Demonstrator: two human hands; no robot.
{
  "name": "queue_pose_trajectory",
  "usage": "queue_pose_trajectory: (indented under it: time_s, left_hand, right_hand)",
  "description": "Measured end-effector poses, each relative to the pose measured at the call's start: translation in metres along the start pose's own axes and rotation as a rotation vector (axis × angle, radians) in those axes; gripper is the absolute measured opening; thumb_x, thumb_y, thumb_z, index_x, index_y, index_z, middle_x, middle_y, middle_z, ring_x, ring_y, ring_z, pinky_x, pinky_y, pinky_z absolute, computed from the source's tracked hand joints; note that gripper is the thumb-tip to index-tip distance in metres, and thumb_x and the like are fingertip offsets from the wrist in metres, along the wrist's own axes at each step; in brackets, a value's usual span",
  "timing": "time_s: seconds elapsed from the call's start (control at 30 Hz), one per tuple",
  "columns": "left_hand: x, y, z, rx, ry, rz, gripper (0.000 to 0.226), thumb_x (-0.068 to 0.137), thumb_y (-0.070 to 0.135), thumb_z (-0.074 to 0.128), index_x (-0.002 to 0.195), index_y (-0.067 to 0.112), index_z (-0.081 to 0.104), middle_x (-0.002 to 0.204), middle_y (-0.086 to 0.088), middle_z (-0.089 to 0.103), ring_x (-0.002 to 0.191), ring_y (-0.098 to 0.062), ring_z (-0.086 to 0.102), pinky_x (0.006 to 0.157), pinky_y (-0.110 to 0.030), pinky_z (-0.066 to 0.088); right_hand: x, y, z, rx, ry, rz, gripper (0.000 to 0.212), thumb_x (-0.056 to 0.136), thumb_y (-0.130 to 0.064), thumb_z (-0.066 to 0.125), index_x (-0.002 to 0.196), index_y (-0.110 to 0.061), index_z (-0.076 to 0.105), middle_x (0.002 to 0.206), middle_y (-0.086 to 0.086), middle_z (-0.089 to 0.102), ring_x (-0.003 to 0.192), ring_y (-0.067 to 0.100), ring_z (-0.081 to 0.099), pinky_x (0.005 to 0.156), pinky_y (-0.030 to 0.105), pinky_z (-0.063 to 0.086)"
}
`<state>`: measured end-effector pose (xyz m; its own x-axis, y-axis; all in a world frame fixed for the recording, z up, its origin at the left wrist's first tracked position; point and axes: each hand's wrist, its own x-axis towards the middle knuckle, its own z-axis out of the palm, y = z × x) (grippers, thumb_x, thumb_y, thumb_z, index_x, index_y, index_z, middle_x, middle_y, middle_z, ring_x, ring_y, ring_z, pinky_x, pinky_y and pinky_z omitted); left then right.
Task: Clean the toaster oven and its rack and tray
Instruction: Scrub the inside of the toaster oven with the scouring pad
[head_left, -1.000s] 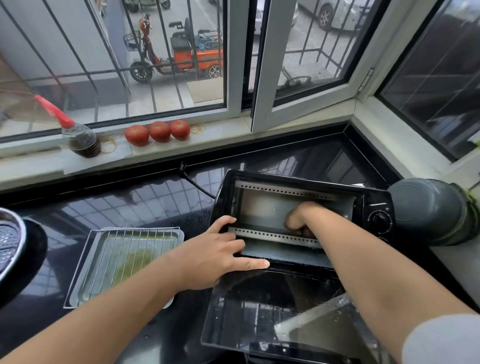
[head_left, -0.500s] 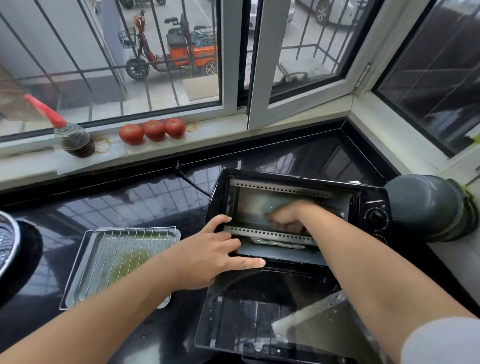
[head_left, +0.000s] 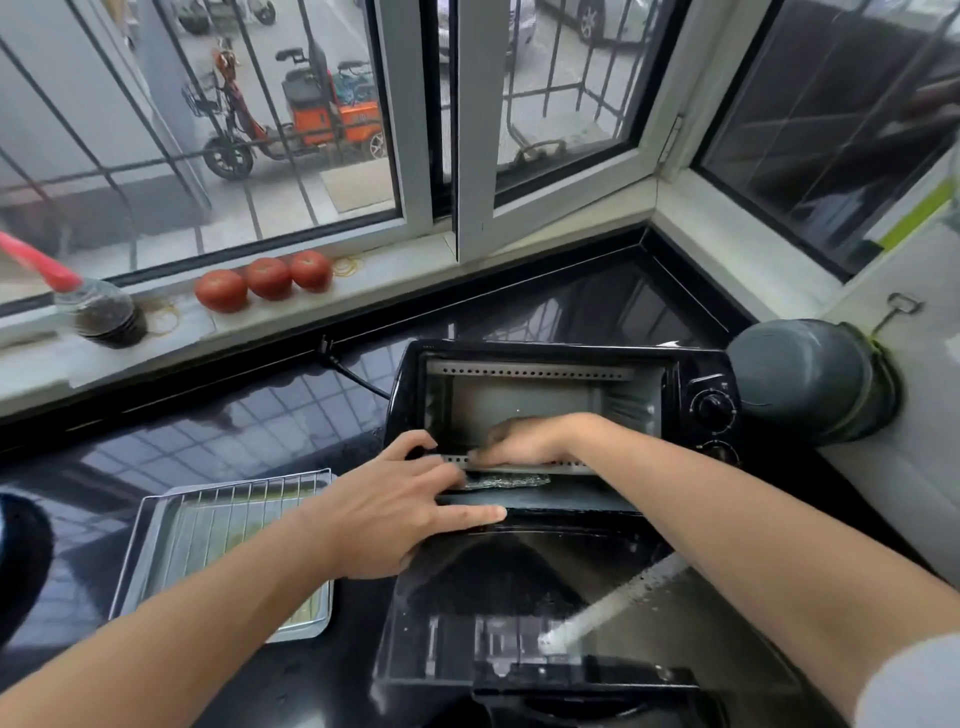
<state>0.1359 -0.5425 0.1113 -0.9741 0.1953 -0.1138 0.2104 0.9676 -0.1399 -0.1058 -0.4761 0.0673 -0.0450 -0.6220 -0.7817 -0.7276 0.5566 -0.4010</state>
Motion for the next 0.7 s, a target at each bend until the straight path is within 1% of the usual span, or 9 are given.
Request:
queue_pose_trajectory:
  time_s: [0.07,0.17,0.23,0.33,0.4,0.47,0.6,0.63,0.7]
  left_hand:
    - [0.000,-0.002,-0.003,-0.006,0.004,0.005,0.078,0.090,0.020,0.044,0.161,0.041,0.021,0.096,0.004,0.057,0.092,-0.021,0.053,0.113,-0.043,0.022]
    - [0.000,-0.002,-0.002,-0.018,0.018,0.007,0.073,0.092,0.022,0.038,0.161,0.042,0.023,0.083,0.008,0.050,0.082,-0.019,0.050,0.112,-0.042,0.022]
    - [-0.001,-0.002,0.000,-0.021,0.013,0.019,0.074,0.094,0.023,0.048,0.161,0.043,0.024,0.083,0.008,0.051,0.082,-0.019,0.050,0.112,-0.042,0.022]
    - [-0.001,-0.001,0.001,-0.006,0.031,0.022,0.080,0.090,0.026,0.063,0.160,0.042,0.028,0.082,0.008,0.052,0.081,-0.018,0.050,0.110,-0.041,0.024]
    - [-0.001,-0.001,-0.001,-0.007,0.027,0.027,0.082,0.089,0.025,0.063,0.160,0.042,0.027,0.081,0.008,0.051,0.081,-0.018,0.051,0.110,-0.042,0.023]
    - [-0.002,0.000,-0.001,-0.020,0.021,0.025,0.080,0.090,0.022,0.056,0.161,0.041,0.025,0.082,0.008,0.051,0.081,-0.019,0.051,0.111,-0.042,0.021]
    - [-0.002,-0.002,-0.003,-0.005,0.059,0.000,0.069,0.092,0.024,0.032,0.159,0.041,0.033,0.081,0.008,0.053,0.079,-0.019,0.053,0.109,-0.043,0.024]
    - [-0.002,-0.001,-0.002,0.003,0.065,0.004,0.069,0.091,0.024,0.032,0.158,0.041,0.033,0.081,0.008,0.053,0.079,-0.019,0.053,0.108,-0.042,0.025]
    - [-0.002,-0.001,-0.001,0.000,0.047,0.023,0.074,0.090,0.022,0.042,0.160,0.040,0.029,0.080,0.009,0.050,0.079,-0.019,0.051,0.108,-0.042,0.025]
  right_hand:
    - [-0.001,-0.007,0.008,-0.103,0.068,-0.024,0.069,0.083,-0.078,0.049,0.127,-0.024,0.051,0.125,-0.003,0.056,0.111,0.020,0.053,0.086,0.035,0.042]
    - [0.001,-0.017,0.014,-0.218,0.176,-0.070,0.071,0.081,-0.067,0.059,0.138,-0.028,0.039,0.138,0.003,0.041,0.119,0.027,0.049,0.097,0.040,0.045]
    - [-0.001,-0.019,0.018,-0.269,0.255,-0.191,0.059,0.083,-0.054,0.064,0.132,-0.034,0.039,0.138,0.001,0.032,0.119,0.027,0.045,0.098,0.041,0.044]
    - [-0.002,-0.015,0.028,-0.447,0.387,-0.492,0.026,0.089,-0.033,0.061,0.115,-0.036,0.061,0.135,-0.003,0.038,0.121,0.025,0.037,0.097,0.046,0.042]
    - [-0.008,-0.007,0.028,-0.490,0.391,-0.517,0.022,0.091,-0.033,0.061,0.110,-0.037,0.069,0.131,-0.004,0.042,0.120,0.023,0.032,0.096,0.045,0.040]
    - [-0.016,-0.001,0.025,-0.525,0.377,-0.506,0.021,0.092,-0.031,0.061,0.109,-0.036,0.071,0.116,-0.005,0.043,0.111,0.020,0.032,0.090,0.039,0.038]
    - [-0.024,-0.023,0.032,-0.579,0.299,-0.454,0.032,0.095,-0.019,0.051,0.122,-0.032,0.064,0.103,0.002,0.041,0.102,0.025,0.036,0.081,0.038,0.031]
    - [-0.024,-0.026,0.032,-0.573,0.262,-0.434,0.034,0.094,-0.018,0.051,0.123,-0.032,0.063,0.100,0.002,0.041,0.100,0.025,0.037,0.081,0.038,0.033]
    - [-0.027,-0.019,0.025,-0.604,0.207,-0.398,0.029,0.087,-0.018,0.053,0.109,-0.030,0.067,0.092,0.001,0.046,0.095,0.027,0.045,0.083,0.041,0.045]
